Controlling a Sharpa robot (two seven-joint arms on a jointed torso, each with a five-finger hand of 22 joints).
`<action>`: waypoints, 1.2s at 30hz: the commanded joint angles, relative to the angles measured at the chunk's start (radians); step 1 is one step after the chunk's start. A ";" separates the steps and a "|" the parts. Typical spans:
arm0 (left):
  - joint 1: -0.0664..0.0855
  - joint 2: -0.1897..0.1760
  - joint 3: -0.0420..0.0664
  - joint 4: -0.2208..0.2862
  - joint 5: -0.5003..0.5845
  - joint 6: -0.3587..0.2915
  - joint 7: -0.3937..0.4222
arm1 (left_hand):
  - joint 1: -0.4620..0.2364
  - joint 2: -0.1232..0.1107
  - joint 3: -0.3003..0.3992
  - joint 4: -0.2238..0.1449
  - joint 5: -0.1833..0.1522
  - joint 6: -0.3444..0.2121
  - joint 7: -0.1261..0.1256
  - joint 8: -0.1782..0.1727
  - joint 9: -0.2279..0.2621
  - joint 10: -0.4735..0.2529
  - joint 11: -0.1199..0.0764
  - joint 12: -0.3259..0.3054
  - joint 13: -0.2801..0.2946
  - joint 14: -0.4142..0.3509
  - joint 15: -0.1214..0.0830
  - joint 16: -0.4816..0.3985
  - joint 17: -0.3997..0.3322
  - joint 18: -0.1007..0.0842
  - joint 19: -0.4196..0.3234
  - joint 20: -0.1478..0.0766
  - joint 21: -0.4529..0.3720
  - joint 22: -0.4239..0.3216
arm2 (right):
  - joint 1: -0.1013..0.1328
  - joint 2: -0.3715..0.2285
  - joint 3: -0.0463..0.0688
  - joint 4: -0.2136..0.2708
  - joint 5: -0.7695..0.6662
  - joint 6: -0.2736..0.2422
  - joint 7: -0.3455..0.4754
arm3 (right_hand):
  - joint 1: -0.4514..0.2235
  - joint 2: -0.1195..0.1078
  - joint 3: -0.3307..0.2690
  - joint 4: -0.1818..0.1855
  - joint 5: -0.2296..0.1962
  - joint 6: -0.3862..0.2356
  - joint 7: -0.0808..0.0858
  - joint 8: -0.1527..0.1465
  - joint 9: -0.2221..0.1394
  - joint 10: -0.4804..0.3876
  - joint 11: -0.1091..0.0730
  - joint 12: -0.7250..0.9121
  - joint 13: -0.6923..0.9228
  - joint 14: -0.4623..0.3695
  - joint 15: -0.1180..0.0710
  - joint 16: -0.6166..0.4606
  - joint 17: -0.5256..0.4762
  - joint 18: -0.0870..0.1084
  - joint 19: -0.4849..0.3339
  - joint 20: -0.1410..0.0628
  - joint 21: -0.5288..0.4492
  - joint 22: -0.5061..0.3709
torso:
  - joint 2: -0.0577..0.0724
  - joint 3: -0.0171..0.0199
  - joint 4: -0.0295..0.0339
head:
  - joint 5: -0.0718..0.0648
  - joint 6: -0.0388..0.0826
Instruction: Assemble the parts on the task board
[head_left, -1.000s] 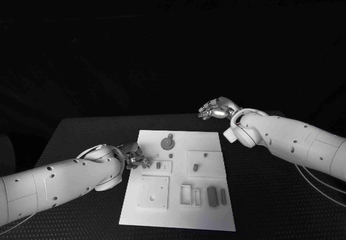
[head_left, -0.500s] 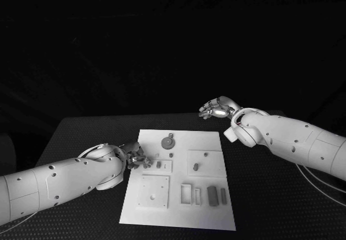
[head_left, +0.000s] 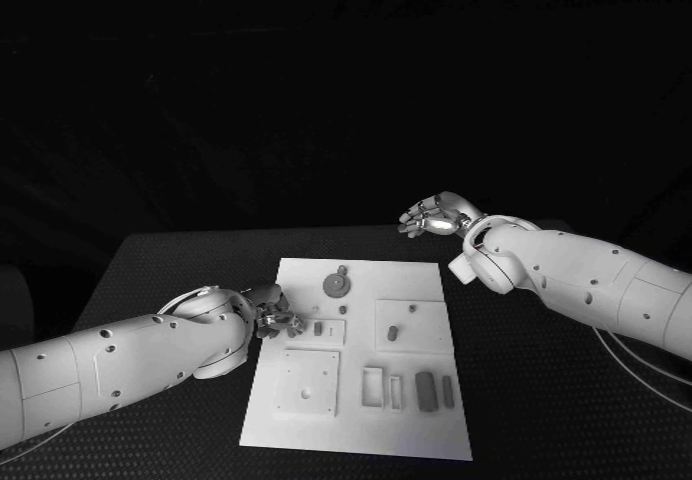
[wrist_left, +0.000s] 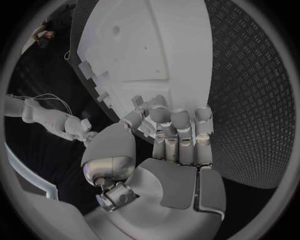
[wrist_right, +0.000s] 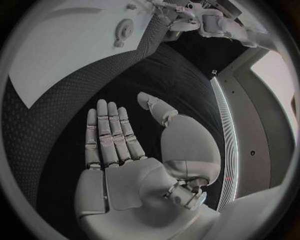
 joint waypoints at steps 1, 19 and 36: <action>-0.001 0.002 -0.001 0.002 -0.013 0.024 -0.003 | 0.018 0.025 0.063 -0.044 0.003 0.007 -0.001 0.005 0.001 0.002 -0.004 0.005 0.001 0.001 -0.005 0.005 -0.001 -0.008 0.004 -0.145 0.006 0.020 | 0.000 0.000 0.000 0.001 0.000 0.013 0.010 | -0.008 0.000 -0.004 0.001 0.006 -0.006 0.004 0.005 -0.001 0.006 0.003 -0.007 -0.001 0.002 0.005 -0.003 -0.002 -0.018 -0.007 0.000 -0.006 0.001 | 0.000 -0.0002 0.0001 | -0.001 -0.001; -0.001 0.005 -0.001 -0.001 -0.041 0.038 -0.012 | 0.014 0.015 0.067 -0.049 -0.006 0.007 -0.001 0.008 0.001 0.003 -0.005 0.008 0.002 0.002 -0.005 0.007 -0.002 -0.007 0.005 -0.145 0.009 0.020 | 0.000 -0.001 0.000 0.004 0.000 0.014 0.010 | -0.009 0.000 -0.004 0.002 0.006 -0.006 0.004 0.005 -0.001 0.006 0.003 -0.007 -0.001 0.002 0.005 -0.004 -0.002 -0.018 -0.007 0.000 -0.006 0.001 | 0.000 0.0008 -0.0002 | -0.001 -0.004; -0.001 0.014 0.000 -0.001 -0.062 0.043 -0.016 | 0.008 -0.028 0.065 -0.025 -0.053 0.013 -0.004 0.019 0.001 0.005 -0.007 0.020 0.003 0.004 -0.008 0.016 -0.001 -0.005 0.009 -0.146 0.013 0.018 | 0.000 -0.002 0.000 0.005 0.001 0.013 0.010 | -0.009 0.000 -0.004 0.001 0.006 -0.006 0.004 0.005 -0.002 0.006 0.003 -0.007 -0.001 0.002 0.005 -0.004 -0.002 -0.018 -0.007 0.000 -0.006 0.002 | 0.000 0.0005 -0.0001 | -0.001 -0.005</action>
